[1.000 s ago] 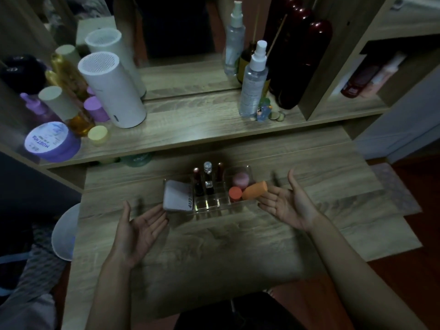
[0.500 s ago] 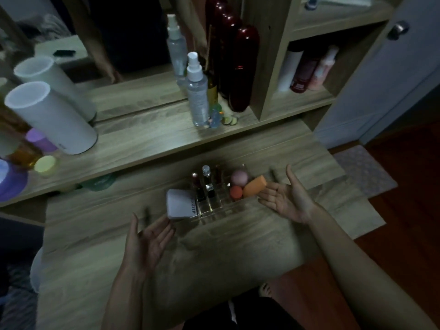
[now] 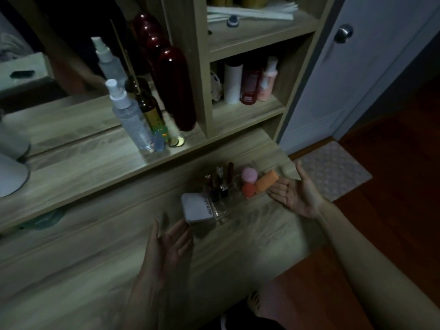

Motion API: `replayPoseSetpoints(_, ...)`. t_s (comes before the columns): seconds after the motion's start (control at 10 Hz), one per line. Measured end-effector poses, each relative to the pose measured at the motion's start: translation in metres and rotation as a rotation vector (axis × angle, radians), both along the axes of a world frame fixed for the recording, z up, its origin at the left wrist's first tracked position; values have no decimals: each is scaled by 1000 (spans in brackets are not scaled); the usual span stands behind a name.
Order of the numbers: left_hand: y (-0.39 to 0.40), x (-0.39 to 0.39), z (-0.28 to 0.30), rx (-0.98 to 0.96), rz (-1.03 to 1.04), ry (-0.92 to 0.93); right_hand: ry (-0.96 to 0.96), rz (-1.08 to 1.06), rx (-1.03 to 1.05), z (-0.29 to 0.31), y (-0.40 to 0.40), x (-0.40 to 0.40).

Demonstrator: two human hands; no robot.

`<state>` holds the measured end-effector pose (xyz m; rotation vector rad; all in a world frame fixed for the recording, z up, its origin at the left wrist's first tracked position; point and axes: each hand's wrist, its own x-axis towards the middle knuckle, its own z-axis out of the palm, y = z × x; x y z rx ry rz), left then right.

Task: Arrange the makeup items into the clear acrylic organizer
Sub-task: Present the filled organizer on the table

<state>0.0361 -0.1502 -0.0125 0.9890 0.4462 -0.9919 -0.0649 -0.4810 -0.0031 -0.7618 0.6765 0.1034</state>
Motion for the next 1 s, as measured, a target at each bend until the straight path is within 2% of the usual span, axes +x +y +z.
replayPoseSetpoints(0.2,-43,-6,-3,-51,-28,18,-1,-29,-13,-2,-43,-3)
replayPoseSetpoints(0.5,-87,-16,-3,-52,-44,-50,8,-56,-30,2,-82,-4)
replayPoseSetpoints(0.8,-101,-21,-1,3,29,-52,29,-95,-29,2,-89,-7)
replayPoseSetpoints(1.0,-117,-34,15,107,118,-131,-90,-209,-6,-6,-71,-19)
